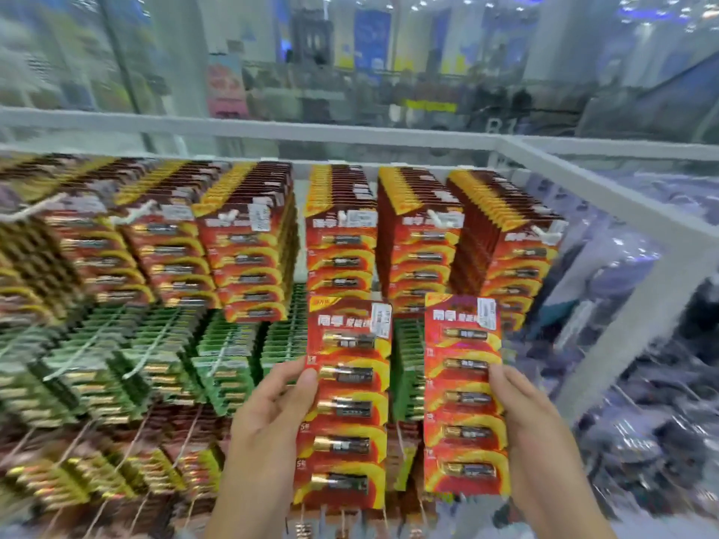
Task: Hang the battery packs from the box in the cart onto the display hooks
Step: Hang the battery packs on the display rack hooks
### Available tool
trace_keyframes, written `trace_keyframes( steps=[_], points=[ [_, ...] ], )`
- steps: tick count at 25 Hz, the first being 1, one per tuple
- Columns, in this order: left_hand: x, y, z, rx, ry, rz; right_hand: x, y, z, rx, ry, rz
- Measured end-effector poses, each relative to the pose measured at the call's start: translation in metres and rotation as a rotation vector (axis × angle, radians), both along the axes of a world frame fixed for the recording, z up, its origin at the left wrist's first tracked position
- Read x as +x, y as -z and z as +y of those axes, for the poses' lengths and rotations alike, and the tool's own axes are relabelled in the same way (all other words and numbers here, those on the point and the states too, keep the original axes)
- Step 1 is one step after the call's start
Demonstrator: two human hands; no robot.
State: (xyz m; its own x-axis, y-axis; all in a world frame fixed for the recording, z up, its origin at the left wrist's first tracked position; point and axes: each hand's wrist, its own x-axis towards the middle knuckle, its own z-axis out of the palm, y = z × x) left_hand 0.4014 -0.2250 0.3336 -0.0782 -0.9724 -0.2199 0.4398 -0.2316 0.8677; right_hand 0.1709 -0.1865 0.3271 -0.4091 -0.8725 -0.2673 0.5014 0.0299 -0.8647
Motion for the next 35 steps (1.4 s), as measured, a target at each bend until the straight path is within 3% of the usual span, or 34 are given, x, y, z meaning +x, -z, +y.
trace_keyframes(
  steps=[6, 11, 22, 27, 35],
  points=[
    [0.042, 0.0, 0.015, 0.019, -0.257, -0.011, 0.037, 0.01, -0.021, 0.046, -0.191, -0.046],
    [0.076, -0.003, 0.012, -0.018, -0.351, -0.018, 0.071, -0.003, -0.038, 0.019, -0.26, 0.044],
    [0.139, -0.008, -0.019, -0.065, -0.334, -0.055, 0.141, -0.031, -0.052, -0.113, -0.307, 0.165],
    [0.168, -0.001, -0.022, -0.063, -0.319, 0.013, 0.181, -0.058, -0.073, -0.21, -0.294, 0.274],
    [0.2, -0.001, -0.024, -0.042, -0.426, 0.006, 0.204, -0.056, -0.093, -0.209, -0.219, 0.233]
  ],
)
